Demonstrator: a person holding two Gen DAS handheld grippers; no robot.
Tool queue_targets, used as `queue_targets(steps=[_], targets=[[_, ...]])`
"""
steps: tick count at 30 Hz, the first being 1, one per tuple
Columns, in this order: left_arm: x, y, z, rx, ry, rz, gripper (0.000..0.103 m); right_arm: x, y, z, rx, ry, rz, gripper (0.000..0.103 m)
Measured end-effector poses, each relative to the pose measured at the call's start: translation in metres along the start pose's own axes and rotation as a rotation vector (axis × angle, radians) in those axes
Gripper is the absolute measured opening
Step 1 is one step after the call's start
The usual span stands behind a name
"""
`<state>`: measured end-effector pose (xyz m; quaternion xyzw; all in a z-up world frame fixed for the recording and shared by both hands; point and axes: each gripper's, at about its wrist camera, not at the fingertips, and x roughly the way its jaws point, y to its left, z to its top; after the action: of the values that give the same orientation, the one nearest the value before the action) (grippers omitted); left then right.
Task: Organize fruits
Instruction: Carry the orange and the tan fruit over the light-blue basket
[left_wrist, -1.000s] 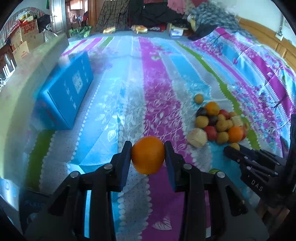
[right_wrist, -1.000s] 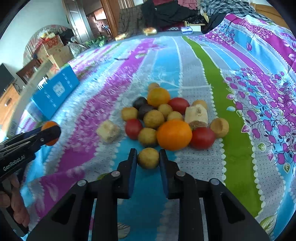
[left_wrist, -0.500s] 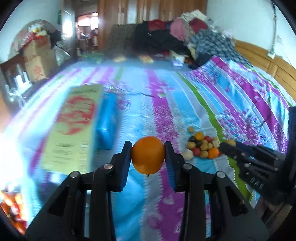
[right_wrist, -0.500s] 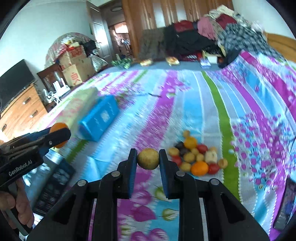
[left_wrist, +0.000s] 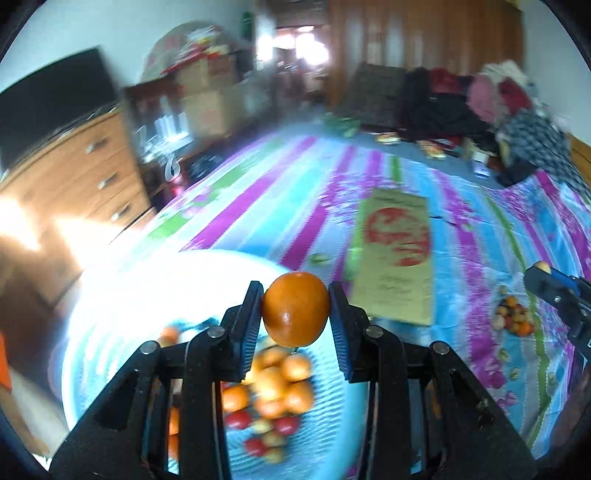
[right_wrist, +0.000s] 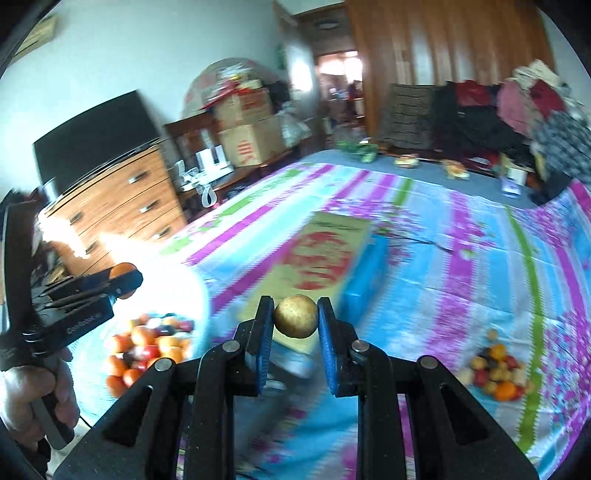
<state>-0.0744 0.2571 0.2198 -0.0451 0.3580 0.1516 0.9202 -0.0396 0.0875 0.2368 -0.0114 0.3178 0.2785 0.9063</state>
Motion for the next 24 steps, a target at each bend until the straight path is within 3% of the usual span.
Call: queue_targets(steps=[5, 10, 24], targets=[[0.008, 0.046, -0.014, -0.06, 0.04, 0.086, 0.036, 0.021, 0.064, 0.006, -0.058, 0.041, 0.076, 0.027], [0.011, 0.076, -0.02, -0.111, 0.064, 0.119, 0.036, 0.044, 0.113, 0.01, -0.1, 0.1, 0.121, 0.027], [0.019, 0.124, -0.035, -0.183, 0.118, 0.094, 0.036, 0.087, 0.162, 0.005, -0.143, 0.209, 0.13, 0.027]])
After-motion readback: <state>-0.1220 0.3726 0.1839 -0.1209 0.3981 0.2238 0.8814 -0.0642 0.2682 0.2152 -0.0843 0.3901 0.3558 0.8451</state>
